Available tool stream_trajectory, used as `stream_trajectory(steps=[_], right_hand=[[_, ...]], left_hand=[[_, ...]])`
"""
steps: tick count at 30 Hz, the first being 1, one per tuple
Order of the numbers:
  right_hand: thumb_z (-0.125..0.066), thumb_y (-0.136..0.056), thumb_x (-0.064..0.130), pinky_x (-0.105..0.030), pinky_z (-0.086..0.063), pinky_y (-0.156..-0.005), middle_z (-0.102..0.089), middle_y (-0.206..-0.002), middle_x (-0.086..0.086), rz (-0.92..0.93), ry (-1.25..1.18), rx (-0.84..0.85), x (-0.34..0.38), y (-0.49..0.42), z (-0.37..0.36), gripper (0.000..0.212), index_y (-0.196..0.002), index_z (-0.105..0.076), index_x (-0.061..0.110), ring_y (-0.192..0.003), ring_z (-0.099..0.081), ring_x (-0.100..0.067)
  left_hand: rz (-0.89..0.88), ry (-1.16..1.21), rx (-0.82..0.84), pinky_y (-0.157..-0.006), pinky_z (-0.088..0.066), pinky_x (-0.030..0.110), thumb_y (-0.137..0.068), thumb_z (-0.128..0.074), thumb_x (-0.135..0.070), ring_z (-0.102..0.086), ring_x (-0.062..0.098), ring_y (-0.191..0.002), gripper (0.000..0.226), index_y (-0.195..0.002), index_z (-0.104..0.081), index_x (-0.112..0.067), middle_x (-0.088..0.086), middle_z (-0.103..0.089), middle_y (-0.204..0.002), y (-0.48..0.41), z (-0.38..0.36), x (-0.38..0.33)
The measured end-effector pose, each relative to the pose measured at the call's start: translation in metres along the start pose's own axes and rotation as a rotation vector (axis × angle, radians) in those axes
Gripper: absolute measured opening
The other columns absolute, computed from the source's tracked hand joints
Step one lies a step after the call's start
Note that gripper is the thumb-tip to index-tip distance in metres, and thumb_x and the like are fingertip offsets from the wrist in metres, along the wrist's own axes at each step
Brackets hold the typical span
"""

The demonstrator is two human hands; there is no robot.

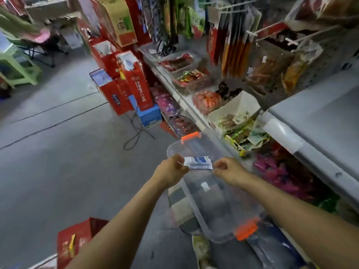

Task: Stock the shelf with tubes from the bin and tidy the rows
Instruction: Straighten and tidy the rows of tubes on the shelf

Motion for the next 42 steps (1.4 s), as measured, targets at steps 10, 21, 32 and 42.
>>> stream_trajectory(steps=[10,21,32,42], right_hand=[[-0.055,-0.088,-0.005,-0.020,-0.032,-0.044,-0.048,-0.053,-0.004,-0.548,-0.342,0.047,-0.147,-0.147,-0.086,0.027,-0.066,-0.059,0.011,-0.046,-0.042,-0.014],[-0.057,-0.084,0.000,-0.028,-0.047,-0.057,-0.055,-0.071,-0.012,-0.774,-0.694,-0.050,-0.207,-0.202,-0.159,0.009,-0.078,-0.059,0.007,-0.059,-0.051,-0.019],[-0.057,-0.093,0.025,-0.036,-0.055,-0.065,-0.067,-0.095,-0.010,-0.751,-0.837,0.065,-0.212,-0.201,-0.177,0.019,-0.108,-0.062,0.014,-0.077,-0.063,-0.025],[-0.061,-0.090,0.026,-0.031,-0.046,-0.058,-0.064,-0.084,-0.014,-0.654,-0.898,-0.020,-0.167,-0.146,-0.132,0.012,-0.090,-0.061,0.014,-0.070,-0.060,-0.027]], left_hand=[[-0.038,-0.196,0.166,-0.107,-0.033,0.035,-0.095,-0.053,-0.027,-0.044,0.030,-0.129,0.051,-0.141,-0.040,-0.009,0.014,-0.046,-0.143,-0.206,-0.108,0.030],[0.080,-0.356,0.246,-0.098,-0.042,0.038,-0.092,-0.056,-0.026,-0.052,0.034,-0.120,0.049,-0.133,-0.042,-0.005,0.017,-0.048,-0.134,-0.281,-0.194,0.103],[0.476,0.326,0.510,-0.092,-0.053,0.042,-0.075,-0.069,-0.029,-0.065,0.031,-0.104,0.057,-0.127,-0.055,-0.009,0.011,-0.065,-0.118,-0.264,-0.241,0.117],[0.534,0.741,0.470,-0.086,-0.055,0.049,-0.091,-0.062,-0.024,-0.063,0.034,-0.095,0.037,-0.122,-0.051,-0.008,0.021,-0.063,-0.121,-0.182,-0.202,0.073]])
Point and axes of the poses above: each hand's wrist, its own y-axis away from the middle knuckle, its own z-axis out of the back of the hand, x = y × z, the point moved 10 cm from there along -y, towards the middle knuckle
